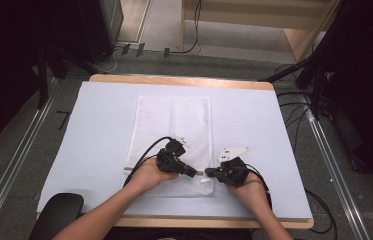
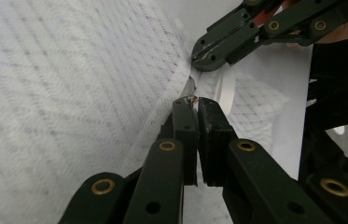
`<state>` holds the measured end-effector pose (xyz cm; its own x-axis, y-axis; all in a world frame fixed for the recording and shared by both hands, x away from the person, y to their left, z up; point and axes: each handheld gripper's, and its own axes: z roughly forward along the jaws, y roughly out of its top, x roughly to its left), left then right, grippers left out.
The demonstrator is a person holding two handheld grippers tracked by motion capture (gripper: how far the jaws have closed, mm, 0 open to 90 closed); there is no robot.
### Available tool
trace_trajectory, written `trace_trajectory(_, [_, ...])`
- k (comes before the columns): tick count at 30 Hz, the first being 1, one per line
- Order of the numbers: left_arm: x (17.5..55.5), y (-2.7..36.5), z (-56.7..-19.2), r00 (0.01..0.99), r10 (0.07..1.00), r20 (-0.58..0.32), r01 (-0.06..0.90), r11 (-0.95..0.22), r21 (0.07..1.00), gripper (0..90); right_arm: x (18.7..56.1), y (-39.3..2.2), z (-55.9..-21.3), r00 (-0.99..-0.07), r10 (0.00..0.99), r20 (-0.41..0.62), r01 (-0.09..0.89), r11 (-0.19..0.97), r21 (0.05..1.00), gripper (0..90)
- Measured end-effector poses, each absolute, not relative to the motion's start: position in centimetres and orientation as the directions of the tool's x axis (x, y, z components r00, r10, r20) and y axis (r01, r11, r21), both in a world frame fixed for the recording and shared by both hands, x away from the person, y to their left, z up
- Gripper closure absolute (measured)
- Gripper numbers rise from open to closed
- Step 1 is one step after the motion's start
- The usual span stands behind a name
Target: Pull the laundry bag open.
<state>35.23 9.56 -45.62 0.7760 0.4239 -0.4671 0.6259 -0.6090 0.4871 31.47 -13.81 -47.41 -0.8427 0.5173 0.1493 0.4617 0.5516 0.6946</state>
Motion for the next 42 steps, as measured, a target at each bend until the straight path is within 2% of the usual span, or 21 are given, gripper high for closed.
trace_trajectory(24, [35.3,14.2,-44.0,0.749,0.449,-0.486,0.658,-0.584,0.475,88.3,31.8,-13.9,-47.3,-0.847,0.505,0.165,0.466,0.558,0.686,90.0])
trace_trajectory(42, [34.8,16.1,-43.7,0.74,0.467,-0.484,0.67,-0.569,0.477,88.3,31.9,-13.8,-47.3,-0.847,0.503,0.172,0.47,0.559,0.683,90.0])
